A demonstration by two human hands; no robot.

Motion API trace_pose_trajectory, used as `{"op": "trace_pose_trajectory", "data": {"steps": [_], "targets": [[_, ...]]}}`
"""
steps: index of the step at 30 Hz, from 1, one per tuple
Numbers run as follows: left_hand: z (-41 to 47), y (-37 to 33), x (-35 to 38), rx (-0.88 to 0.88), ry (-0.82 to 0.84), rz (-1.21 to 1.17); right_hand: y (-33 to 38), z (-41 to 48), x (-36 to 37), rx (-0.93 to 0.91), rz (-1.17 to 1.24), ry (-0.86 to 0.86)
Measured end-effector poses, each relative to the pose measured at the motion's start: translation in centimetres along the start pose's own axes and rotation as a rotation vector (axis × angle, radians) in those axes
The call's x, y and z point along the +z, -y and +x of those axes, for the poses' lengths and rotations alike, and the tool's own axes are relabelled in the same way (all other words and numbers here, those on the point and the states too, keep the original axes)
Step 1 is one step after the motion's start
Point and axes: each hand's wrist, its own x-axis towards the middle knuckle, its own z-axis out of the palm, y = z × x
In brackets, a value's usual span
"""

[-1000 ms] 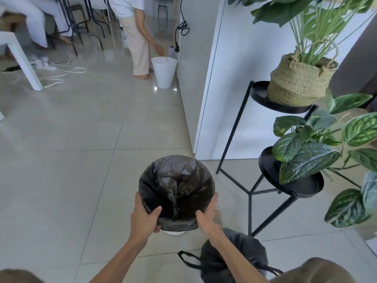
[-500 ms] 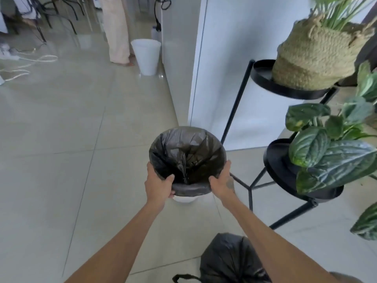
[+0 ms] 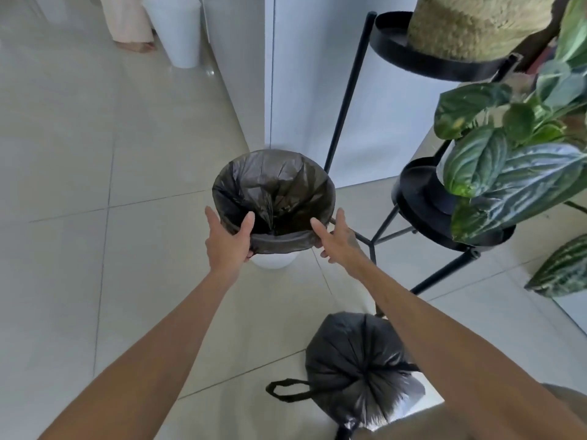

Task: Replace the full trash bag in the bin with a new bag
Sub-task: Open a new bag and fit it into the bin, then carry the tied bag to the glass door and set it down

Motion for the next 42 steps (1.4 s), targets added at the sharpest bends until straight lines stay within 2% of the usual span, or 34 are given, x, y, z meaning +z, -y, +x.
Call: {"op": "trace_pose_trajectory", "data": {"steps": [3, 7, 9, 14, 17, 21, 28, 32, 35, 39, 42], "targets": [[-1.7, 0.7, -0.2, 0.012, -0.134, 0.112, -1.2, -2.3, -1.3, 0.004, -0.104, 0.056], [-7.6, 1.3, 0.3, 0.171, -0.123, 0.182, -3.1, -6.5, -4.0, 0.015, -0.224, 0.115], [-10.7, 1.6, 0.8, 0.231, -0.043, 0.222, -4.1, -9.0, -5.5, 0.014, -0.296, 0.152], [-16.9, 2.9, 2.3, 0.262, 0.339, 0.498, -6.9, -17.2, -9.7, -0.024, -0.486, 0.124], [-20.4, 2.8, 2.3, 0.327, 0.427, 0.558, -7.6, -21.0, -11.6, -0.034, -0.617, 0.074], [-24.2, 2.0, 1.6, 0.406, 0.506, 0.652, -8.0, -24.3, -12.9, -0.027, -0.666, 0.027], [-25.0, 3.0, 1.7, 0.519, 0.603, 0.887, -10.6, -25.4, -12.0, 0.021, -0.720, 0.019], [-25.1, 5.1, 2.6, 0.521, 0.663, 1.077, -13.9, -24.8, -10.6, 0.046, -0.733, 0.035], [-24.5, 6.9, 4.2, 0.503, 0.721, 1.283, -16.4, -23.3, -10.5, 0.034, -0.740, -0.033], [-22.3, 9.5, 6.2, 0.488, 0.686, 1.580, -19.0, -20.1, -10.0, 0.009, -0.910, -0.043], [-20.2, 11.4, 7.1, 0.389, 0.696, 1.614, -20.3, -17.8, -9.7, 0.080, -1.074, 0.086]]}}
